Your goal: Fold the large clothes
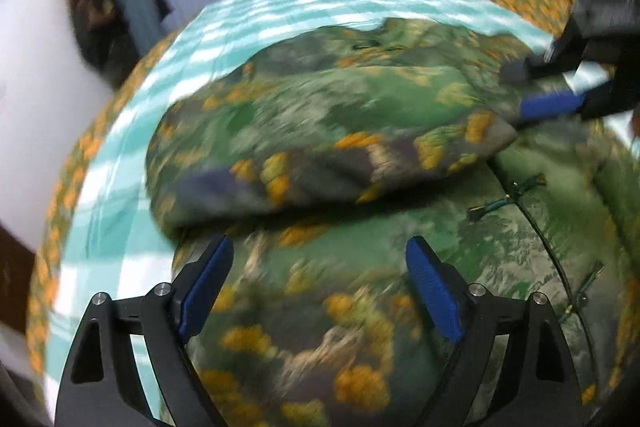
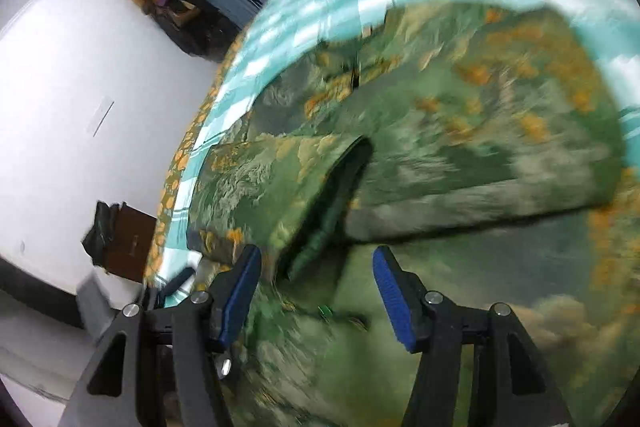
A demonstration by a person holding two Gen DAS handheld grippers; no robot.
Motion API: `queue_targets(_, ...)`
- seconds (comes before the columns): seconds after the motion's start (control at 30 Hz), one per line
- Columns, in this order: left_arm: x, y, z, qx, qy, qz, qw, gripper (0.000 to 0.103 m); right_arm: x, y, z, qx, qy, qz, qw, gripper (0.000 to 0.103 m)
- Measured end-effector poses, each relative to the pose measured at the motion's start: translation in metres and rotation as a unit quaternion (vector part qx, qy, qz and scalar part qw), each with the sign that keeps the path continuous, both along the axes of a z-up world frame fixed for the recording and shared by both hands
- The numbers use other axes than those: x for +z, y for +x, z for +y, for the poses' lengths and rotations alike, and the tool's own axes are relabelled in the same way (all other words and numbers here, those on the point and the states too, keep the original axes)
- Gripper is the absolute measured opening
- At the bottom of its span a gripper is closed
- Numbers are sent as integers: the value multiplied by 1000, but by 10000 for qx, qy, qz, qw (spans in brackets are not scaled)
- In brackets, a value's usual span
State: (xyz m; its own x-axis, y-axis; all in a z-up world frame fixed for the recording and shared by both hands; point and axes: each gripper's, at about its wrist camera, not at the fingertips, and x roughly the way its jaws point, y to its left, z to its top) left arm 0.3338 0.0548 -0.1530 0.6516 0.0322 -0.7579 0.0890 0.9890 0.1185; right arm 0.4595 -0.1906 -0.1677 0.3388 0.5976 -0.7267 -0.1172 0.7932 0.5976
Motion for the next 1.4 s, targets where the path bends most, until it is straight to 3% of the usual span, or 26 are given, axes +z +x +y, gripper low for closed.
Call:
queue_targets(0.1, -5, -6, 22, 331, -319, 57, 9989, 89, -20, 11, 20, 60, 57, 374, 9993, 58)
queue_targets(0.13, -8, -8, 26, 403, -361, 77, 9985, 89, -22, 11, 29, 154, 48, 429, 9989, 50)
queue_targets(0.17, -11, -9, 31, 469, -415, 99, 9980, 89, -18, 10, 37, 259, -90, 347, 9990, 17)
queue_targets(0.2, -14, -10, 34, 516, -460, 112, 9975, 89, -11, 8, 44, 354, -302, 200, 9987, 16)
queue_targets(0.37, -21, -12, 45, 651, -670, 109, 9956, 89, 52, 21, 61, 554, -1066, -1064, 9870, 15)
queue_targets(0.47, -20, -11, 45, 654, -753, 107, 9950, 89, 67, 49, 55, 422, -1462, -1422, 9781, 15)
queue_targets(0.53, -19, -12, 46, 647, -786, 144, 9947, 89, 60, 69, 54, 416, -1701, -1434, 9740, 15)
queue_targets(0.67, -16, -13, 47, 646, -783, 247, 9945, 89, 15, 96, 61, 549, -2385, -1377, 9598, 15)
queue_targets(0.83, 3, -4, 58, 687, -948, 340, 9925, 89, -18, 104, 60, 522, -2540, -1294, 9571, 16)
queue_targets(0.93, 18, 6, 64, 699, -1073, 385, 9910, 89, -15, 101, 58, 546, -2562, -1287, 9565, 24)
queue_targets(1.0, 31, 19, 72, 768, -1117, 374, 9901, 89, -11, 100, 54, 602, -2647, -1228, 9546, 39)
queue_targets(1.13, 47, 58, 88, 913, -1204, 233, 9882, 92, 19, 90, 47, 660, -2726, -1796, 9429, 41)
queue_targets(1.23, 43, 99, 98, 1000, -1227, 163, 9873, 92, 35, 89, 60, 984, -2502, -2072, 9406, 41)
queue_targets(1.33, 26, 136, 107, 1126, -1327, 266, 9844, 91, 30, 96, 85, 1387, -2388, -2097, 9380, 41)
queue_targets(1.4, 7, 152, 107, 1128, -1297, 457, 9840, 91, 12, 107, 98, 1557, -2396, -1815, 9410, 41)
